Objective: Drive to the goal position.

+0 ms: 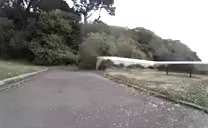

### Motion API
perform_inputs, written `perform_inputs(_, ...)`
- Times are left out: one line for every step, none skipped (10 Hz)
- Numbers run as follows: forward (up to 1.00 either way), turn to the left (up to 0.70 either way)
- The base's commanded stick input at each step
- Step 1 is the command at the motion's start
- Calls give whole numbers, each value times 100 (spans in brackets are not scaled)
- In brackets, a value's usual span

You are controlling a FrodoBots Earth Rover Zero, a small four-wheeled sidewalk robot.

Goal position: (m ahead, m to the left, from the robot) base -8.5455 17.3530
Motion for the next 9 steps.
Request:
perform_inputs(70,21)
perform_inputs(70,13)
perform_inputs(70,5)
perform_inputs(70,0)
perform_inputs(70,0)
perform_inputs(70,0)
perform_inputs(70,0)
perform_inputs(70,0)
perform_inputs(70,0)
